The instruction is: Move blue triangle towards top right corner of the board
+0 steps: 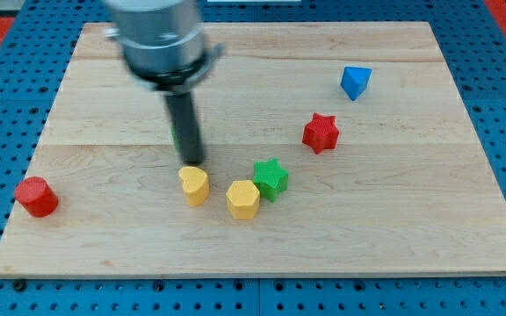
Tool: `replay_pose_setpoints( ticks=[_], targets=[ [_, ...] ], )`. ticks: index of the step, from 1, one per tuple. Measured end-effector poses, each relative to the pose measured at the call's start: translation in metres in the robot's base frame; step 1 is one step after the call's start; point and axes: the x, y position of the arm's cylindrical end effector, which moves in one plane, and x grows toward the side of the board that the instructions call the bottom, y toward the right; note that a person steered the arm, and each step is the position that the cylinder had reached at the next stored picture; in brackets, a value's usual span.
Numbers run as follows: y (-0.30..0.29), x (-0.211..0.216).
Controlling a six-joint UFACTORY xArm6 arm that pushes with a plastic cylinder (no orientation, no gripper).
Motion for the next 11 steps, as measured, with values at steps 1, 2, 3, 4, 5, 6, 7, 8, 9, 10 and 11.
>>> replay_pose_setpoints(
  ticks=[1, 2, 3, 4, 5, 6, 7, 8, 9, 10, 11],
  targets=[
    [0.061, -0.017],
    [0.11, -0.051],
    [0.156, -0.081],
    [0.189, -0.103],
    [0.206, -0.125],
    [0.22, -0.146],
    [0.232, -0.171],
    [0.237, -0.193],
    [0.247, -0.212],
    [0.253, -0.23],
    [0.253, -0.229]
  ],
)
